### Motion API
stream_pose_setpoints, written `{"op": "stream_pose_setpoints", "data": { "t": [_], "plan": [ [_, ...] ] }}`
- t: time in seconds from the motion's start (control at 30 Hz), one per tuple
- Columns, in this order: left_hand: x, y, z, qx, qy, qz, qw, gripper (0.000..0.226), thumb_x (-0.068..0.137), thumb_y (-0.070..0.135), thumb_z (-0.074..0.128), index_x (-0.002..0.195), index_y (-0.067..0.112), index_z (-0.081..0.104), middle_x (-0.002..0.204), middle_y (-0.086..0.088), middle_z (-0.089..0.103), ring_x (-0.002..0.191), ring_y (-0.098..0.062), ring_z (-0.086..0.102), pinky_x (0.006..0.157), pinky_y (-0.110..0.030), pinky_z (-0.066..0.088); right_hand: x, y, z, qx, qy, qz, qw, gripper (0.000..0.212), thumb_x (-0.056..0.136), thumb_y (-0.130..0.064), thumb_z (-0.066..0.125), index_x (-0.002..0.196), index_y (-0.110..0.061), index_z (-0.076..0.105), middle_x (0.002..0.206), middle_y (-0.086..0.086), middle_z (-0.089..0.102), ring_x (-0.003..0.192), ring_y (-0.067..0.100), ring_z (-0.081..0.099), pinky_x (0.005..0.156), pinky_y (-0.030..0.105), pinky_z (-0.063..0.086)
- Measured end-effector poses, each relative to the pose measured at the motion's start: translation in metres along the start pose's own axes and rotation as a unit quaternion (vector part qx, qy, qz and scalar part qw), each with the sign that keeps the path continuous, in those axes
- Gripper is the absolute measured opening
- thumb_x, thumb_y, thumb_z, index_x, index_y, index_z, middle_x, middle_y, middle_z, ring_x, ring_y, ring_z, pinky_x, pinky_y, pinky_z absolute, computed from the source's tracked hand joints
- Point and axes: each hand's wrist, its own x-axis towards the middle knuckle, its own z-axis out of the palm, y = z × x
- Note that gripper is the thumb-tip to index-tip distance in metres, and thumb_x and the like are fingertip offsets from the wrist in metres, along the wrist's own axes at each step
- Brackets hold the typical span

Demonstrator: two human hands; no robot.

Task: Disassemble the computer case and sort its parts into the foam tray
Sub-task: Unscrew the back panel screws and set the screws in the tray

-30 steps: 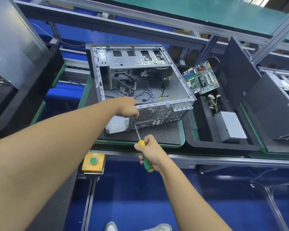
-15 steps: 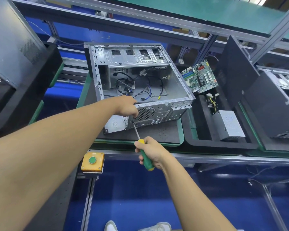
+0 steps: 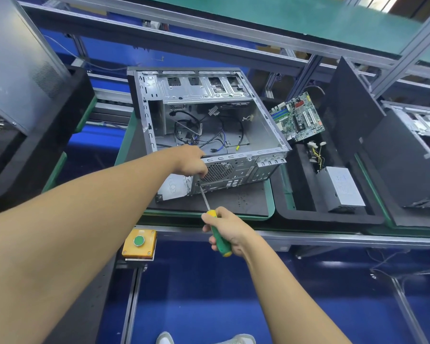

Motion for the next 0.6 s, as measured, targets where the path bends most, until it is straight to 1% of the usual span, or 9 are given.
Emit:
{"op": "stream_pose_setpoints", "data": {
  "t": [0.03,0.1,0.2,0.27,0.33,0.4,0.47,0.53,0.6],
  "plan": [
    [0.0,0.0,0.0,-0.002,0.0,0.0,1.0,0.016,0.078,0.023,0.064,0.084,0.008,0.063,0.071,-0.006,0.061,0.064,-0.022,0.053,0.064,-0.033,0.044,-0.001,-0.002,0.0,0.026,-0.012,0.019,0.999,0.026,0.098,-0.038,0.06,0.1,-0.015,0.048,0.088,0.01,0.061,0.047,0.016,0.05,0.05,0.029,0.048],
    [0.0,-0.001,0.0,-0.004,-0.002,0.001,1.0,0.015,0.077,0.022,0.064,0.083,0.008,0.063,0.07,-0.006,0.061,0.062,-0.021,0.052,0.063,-0.032,0.043,-0.004,-0.008,-0.003,0.058,-0.05,0.063,0.995,0.032,0.101,-0.04,0.05,0.101,-0.009,0.056,0.084,0.012,0.064,0.052,0.02,0.052,0.055,0.03,0.049],
    [0.001,-0.001,0.0,0.0,0.0,0.0,1.0,0.013,0.077,0.022,0.063,0.079,0.01,0.06,0.068,-0.005,0.06,0.061,-0.021,0.052,0.062,-0.031,0.041,-0.006,-0.009,-0.008,0.044,-0.066,0.063,0.995,0.039,0.104,-0.031,0.037,0.096,-0.002,0.063,0.087,0.014,0.07,0.058,0.02,0.057,0.062,0.032,0.051],
    [0.001,-0.001,0.0,0.0,0.0,-0.001,1.0,0.012,0.076,0.022,0.063,0.077,0.011,0.058,0.066,-0.004,0.058,0.061,-0.021,0.051,0.061,-0.031,0.04,-0.007,-0.006,-0.008,0.039,-0.042,0.022,0.998,0.029,0.106,-0.026,0.042,0.097,-0.004,0.059,0.088,0.012,0.07,0.058,0.018,0.057,0.062,0.033,0.054],
    [0.002,-0.001,0.0,-0.002,0.0,-0.001,1.0,0.011,0.075,0.022,0.063,0.076,0.012,0.058,0.066,-0.004,0.059,0.061,-0.021,0.051,0.062,-0.031,0.041,-0.008,-0.001,-0.007,0.021,-0.008,-0.026,0.999,0.015,0.103,-0.023,0.054,0.098,-0.01,0.05,0.089,0.01,0.068,0.055,0.017,0.058,0.059,0.034,0.057],
    [0.002,-0.002,0.0,-0.002,0.0,0.0,1.0,0.011,0.075,0.022,0.063,0.075,0.012,0.058,0.067,-0.005,0.059,0.062,-0.022,0.052,0.063,-0.032,0.042,-0.007,0.002,-0.004,-0.01,0.023,-0.04,0.999,0.02,0.099,-0.023,0.061,0.099,-0.014,0.044,0.092,0.008,0.065,0.053,0.018,0.058,0.056,0.034,0.059],
    [0.001,-0.002,0.0,-0.001,0.0,0.003,1.0,0.011,0.076,0.022,0.063,0.075,0.013,0.058,0.067,-0.005,0.06,0.063,-0.022,0.053,0.064,-0.032,0.043,-0.007,0.001,0.0,-0.009,0.018,-0.027,0.999,0.024,0.098,-0.03,0.062,0.101,-0.014,0.044,0.091,0.008,0.062,0.049,0.016,0.054,0.051,0.031,0.054],
    [0.001,-0.001,0.0,0.002,0.0,0.005,1.0,0.011,0.077,0.022,0.063,0.075,0.013,0.058,0.067,-0.005,0.06,0.063,-0.022,0.053,0.064,-0.032,0.043,-0.008,-0.004,0.002,0.017,-0.006,0.012,1.0,0.03,0.1,-0.04,0.056,0.105,-0.011,0.051,0.086,0.008,0.064,0.048,0.016,0.051,0.05,0.028,0.05],
    [0.001,-0.001,0.0,0.005,0.0,0.005,1.0,0.012,0.077,0.023,0.063,0.075,0.013,0.058,0.067,-0.005,0.06,0.063,-0.022,0.052,0.063,-0.032,0.042,-0.009,-0.008,0.001,0.034,-0.028,0.042,0.998,0.037,0.102,-0.039,0.044,0.106,-0.006,0.06,0.083,0.011,0.069,0.053,0.019,0.053,0.055,0.03,0.05]
  ]
}}
